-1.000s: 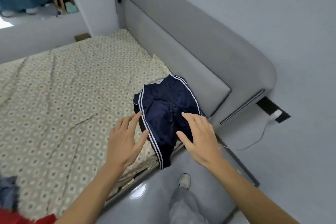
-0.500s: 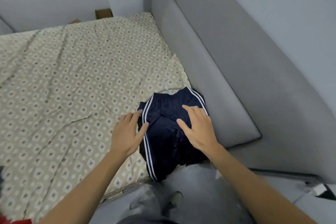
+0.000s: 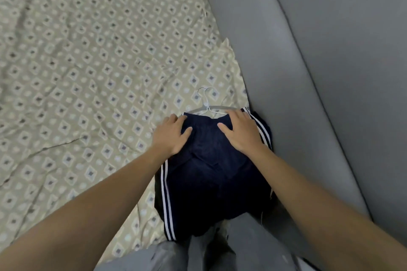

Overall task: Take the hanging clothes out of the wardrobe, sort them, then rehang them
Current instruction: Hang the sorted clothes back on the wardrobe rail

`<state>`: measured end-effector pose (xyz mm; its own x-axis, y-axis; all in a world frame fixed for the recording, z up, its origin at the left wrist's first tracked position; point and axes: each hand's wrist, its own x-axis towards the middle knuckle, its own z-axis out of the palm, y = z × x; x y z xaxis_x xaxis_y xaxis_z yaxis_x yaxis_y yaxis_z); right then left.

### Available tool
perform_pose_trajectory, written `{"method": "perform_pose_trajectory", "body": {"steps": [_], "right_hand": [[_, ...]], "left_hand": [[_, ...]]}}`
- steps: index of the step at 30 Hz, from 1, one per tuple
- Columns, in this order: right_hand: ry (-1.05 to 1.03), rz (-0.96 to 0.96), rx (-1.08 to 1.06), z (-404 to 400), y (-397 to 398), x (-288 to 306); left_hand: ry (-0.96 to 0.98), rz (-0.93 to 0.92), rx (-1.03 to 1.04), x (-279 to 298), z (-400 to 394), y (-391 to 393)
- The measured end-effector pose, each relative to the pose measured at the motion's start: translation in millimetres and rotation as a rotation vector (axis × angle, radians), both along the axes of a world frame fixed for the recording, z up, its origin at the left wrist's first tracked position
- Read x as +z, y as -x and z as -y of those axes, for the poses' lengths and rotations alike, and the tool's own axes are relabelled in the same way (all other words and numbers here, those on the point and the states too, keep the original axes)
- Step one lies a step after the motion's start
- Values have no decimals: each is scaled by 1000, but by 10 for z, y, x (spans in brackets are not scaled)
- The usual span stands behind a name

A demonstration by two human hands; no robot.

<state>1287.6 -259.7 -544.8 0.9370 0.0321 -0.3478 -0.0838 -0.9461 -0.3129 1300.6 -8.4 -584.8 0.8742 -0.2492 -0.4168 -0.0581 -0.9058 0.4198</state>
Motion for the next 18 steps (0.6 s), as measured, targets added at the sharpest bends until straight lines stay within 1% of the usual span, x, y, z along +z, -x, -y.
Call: {"method": "perform_pose_trajectory", "body": {"steps": [4,8,11,13,15,18], "right_hand": [[28,-61,73,45,-424,-583],[73,-84,70,19,-611,-930],[106,-95,66,-43,-689,-1025],[82,-119,60,-85,-701,-1030],[37,-116,39,-92,-686,-983],[27,-57,55,-55,-646,-779]], "left_hand": [[-56,38,-138,-488,202,-369],[-89,47,-209,-774,372,-508],[-114,47,-212,-875,433,-551],[-116,43,-198,-882,445,-552],[-93,37,-173,-840,441,-547],[-27,50,-152,-661,430,-564]]}}
